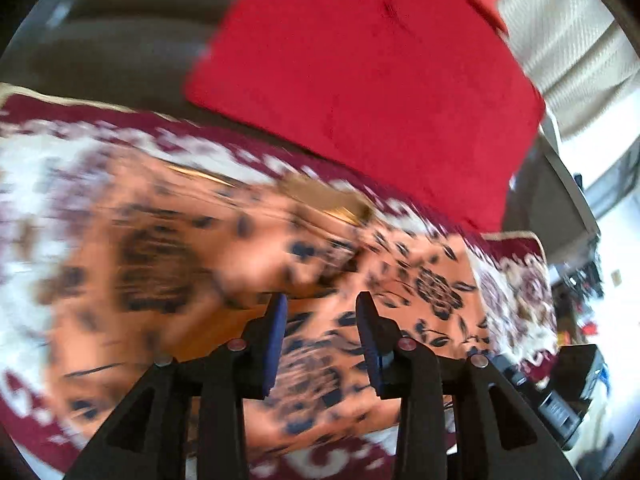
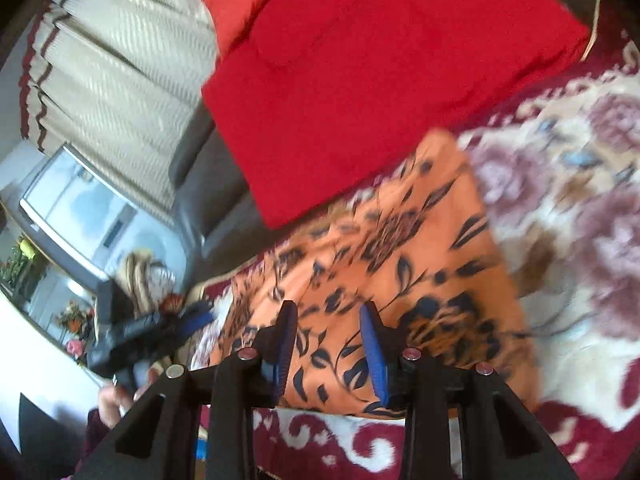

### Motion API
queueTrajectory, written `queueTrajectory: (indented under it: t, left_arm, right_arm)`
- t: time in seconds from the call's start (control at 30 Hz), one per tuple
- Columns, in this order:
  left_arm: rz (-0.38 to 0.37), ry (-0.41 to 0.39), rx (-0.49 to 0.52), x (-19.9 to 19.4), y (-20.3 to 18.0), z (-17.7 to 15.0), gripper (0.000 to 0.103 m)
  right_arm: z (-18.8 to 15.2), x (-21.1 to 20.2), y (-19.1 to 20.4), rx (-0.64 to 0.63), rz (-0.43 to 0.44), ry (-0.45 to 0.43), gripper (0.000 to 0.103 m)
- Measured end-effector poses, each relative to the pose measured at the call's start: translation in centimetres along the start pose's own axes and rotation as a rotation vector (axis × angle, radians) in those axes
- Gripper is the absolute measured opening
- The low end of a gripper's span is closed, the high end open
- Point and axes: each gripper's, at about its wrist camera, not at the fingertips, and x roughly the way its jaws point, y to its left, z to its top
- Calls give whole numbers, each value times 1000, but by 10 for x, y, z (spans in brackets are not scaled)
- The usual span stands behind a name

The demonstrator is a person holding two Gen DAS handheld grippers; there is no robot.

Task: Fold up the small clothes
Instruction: 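Lay the blouse flat on the blanket and smooth it with both grippers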

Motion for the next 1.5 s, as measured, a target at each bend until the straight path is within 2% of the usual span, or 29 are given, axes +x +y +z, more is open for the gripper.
queueTrajectory:
  t: [0.13, 0.23, 0.3, 0.33, 0.37, 0.4, 0.47, 0.53, 0.63, 0.7, 0.73, 0.8, 0.83, 0.9, 1.0, 1.07, 1.13, 1.2, 1.3, 1.4, 1.47, 1.5]
  left_arm:
    - [-38, 132, -5, 60, -17, 16, 36]
    - [55, 149, 19, 94, -15, 32, 36]
    - [135, 137, 0, 107, 0, 45, 36]
    - [165, 121, -21, 110, 8, 52, 34]
    - [191, 99, -38, 111, 18, 59, 26]
    - [205, 81, -48, 110, 26, 64, 17]
    - [184, 67, -82, 104, 34, 67, 14]
    - [145, 42, -84, 88, 35, 64, 14]
    - [108, -12, -28, 49, 31, 48, 14]
    - [69, -33, -3, 23, 28, 32, 18]
    - [68, -34, 9, 20, 26, 27, 21]
    - [113, -41, 16, -2, 36, 7, 35]
    - [119, -49, 8, -10, 43, -1, 37]
    - [146, -39, 0, -24, 59, -22, 37]
    - [256, -52, 5, -32, 77, -46, 37]
    - [272, -67, -7, -35, 89, -58, 37]
    - [295, -64, 34, -28, 91, -65, 37]
    - [349, -68, 102, -21, 84, -70, 39]
    - [389, -56, 117, -14, 76, -68, 40]
    - [394, -43, 117, -23, 72, -69, 42]
    - [397, -57, 132, -28, 66, -73, 46]
    - [399, -68, 137, -31, 63, -77, 53]
  right_arm:
    - [0, 20, -9, 36, -23, 50, 36]
    - [-2, 27, -15, 39, -35, 66, 36]
    - [0, 31, -18, 49, -45, 73, 35]
    - [0, 32, -21, 52, -49, 76, 35]
    - [1, 33, -24, 50, -51, 79, 35]
    - [1, 34, -24, 46, -53, 82, 35]
    - [0, 34, -22, 31, -55, 75, 35]
    - [-2, 19, -18, -8, -25, 18, 35]
    - [1, 14, -8, -48, 24, -34, 36]
    - [-1, 25, -6, -50, 2, 1, 36]
    - [-4, 38, -8, -47, -53, 57, 36]
    - [-12, 61, -15, -52, -168, 150, 34]
    - [-14, 62, -13, -68, -183, 139, 34]
    - [-14, 57, -7, -88, -176, 117, 34]
    - [-14, 48, -5, -45, -111, 62, 36]
    - [-16, 46, 5, -76, -66, 34, 36]
    - [-22, 53, 20, -134, -40, 44, 36]
    - [-28, 69, 25, -163, -63, 92, 36]
    - [-43, 104, 22, -198, -193, 205, 35]
    - [-41, 102, 28, -209, -182, 186, 35]
    - [-37, 97, 24, -164, -149, 161, 35]
    - [-35, 93, 25, -155, -133, 140, 35]
